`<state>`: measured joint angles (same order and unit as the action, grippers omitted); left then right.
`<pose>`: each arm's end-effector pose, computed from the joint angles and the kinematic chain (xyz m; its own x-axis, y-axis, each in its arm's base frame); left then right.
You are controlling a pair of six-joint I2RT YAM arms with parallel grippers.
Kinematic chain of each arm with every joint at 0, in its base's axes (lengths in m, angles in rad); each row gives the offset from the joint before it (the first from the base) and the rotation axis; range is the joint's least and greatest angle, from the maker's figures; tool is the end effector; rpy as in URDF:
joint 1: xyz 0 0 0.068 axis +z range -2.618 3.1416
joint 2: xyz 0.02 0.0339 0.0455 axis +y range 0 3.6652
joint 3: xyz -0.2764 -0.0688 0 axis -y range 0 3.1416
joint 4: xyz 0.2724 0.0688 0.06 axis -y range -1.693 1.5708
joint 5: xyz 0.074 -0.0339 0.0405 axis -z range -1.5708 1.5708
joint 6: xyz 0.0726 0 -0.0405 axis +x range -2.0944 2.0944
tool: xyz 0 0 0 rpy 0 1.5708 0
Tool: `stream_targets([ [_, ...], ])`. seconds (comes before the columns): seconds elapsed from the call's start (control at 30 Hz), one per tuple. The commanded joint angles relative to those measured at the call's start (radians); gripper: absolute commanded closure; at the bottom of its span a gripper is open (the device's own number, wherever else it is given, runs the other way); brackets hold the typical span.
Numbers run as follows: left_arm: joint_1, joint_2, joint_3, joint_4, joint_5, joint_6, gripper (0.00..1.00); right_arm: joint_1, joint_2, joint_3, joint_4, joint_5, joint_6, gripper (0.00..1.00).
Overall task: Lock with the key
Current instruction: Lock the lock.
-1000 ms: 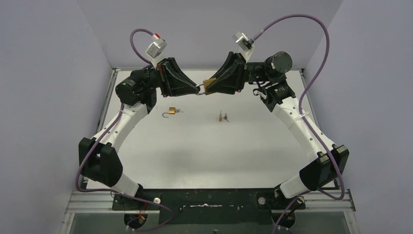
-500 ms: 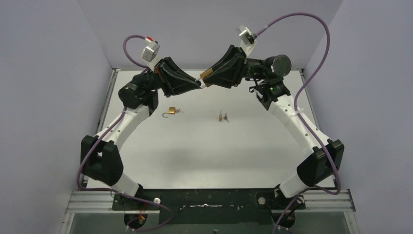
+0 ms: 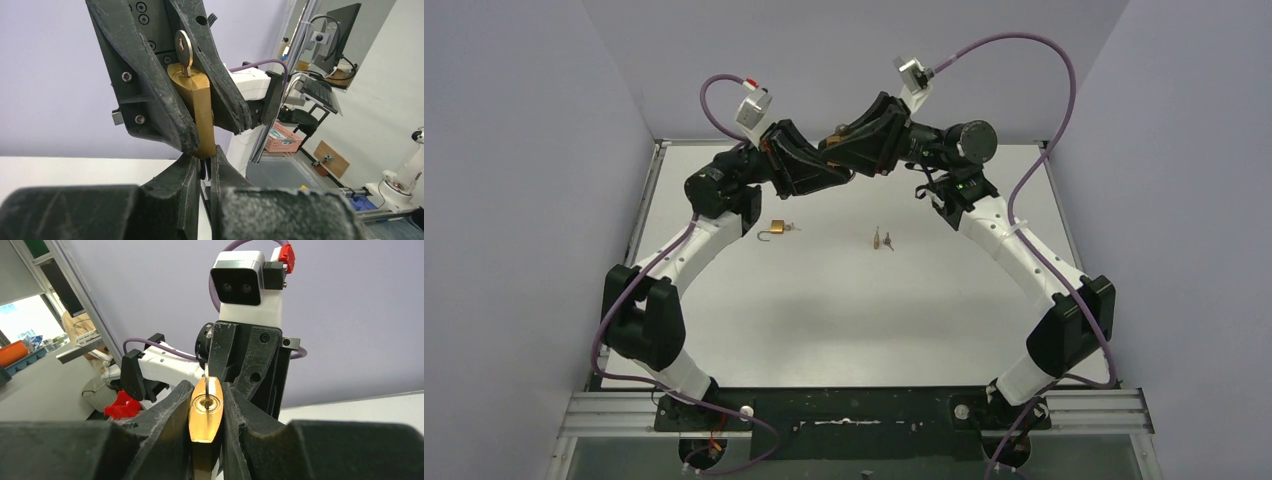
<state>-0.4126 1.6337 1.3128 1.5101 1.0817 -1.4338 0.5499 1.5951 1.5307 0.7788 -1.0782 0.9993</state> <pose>0.2996 -0.2011 0.4607 -0.3689 -0.3466 -0.8624 0.9091 -0.3279 -0.2570 0.2942 0.2554 0.5031 -0.3831 0.2317 -0.8942 -0.9105 -0.2581 0.3232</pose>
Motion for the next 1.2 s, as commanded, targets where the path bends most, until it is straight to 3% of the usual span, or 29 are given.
stream_targets([
  [0.0,0.031,0.018,0.029,-0.114,-0.024,-0.063,1.00,0.015,-0.015,-0.008,-0.100,-0.044,-0.057,1.00],
  [0.13,0.106,-0.013,-0.012,-0.114,-0.026,-0.070,1.00,-0.049,-0.094,-0.098,-0.168,0.004,-0.134,1.00],
  [0.33,0.196,-0.039,-0.013,-0.108,-0.009,-0.090,1.00,-0.038,-0.208,-0.173,-0.528,0.088,-0.421,1.00],
  [0.63,0.209,-0.011,0.040,-0.108,0.050,-0.112,1.00,-0.057,-0.223,-0.170,-0.591,0.092,-0.473,1.00],
  [0.7,0.209,-0.010,0.049,-0.115,0.074,-0.115,1.00,-0.076,-0.216,-0.147,-0.597,0.073,-0.471,0.79],
  [0.87,0.226,-0.010,0.065,-0.162,0.125,-0.092,1.00,-0.164,-0.231,-0.144,-0.535,0.060,-0.418,0.40],
  [1.17,0.228,0.000,0.041,-0.201,0.191,-0.057,1.00,-0.216,-0.241,-0.197,-0.349,0.018,-0.279,0.32],
])
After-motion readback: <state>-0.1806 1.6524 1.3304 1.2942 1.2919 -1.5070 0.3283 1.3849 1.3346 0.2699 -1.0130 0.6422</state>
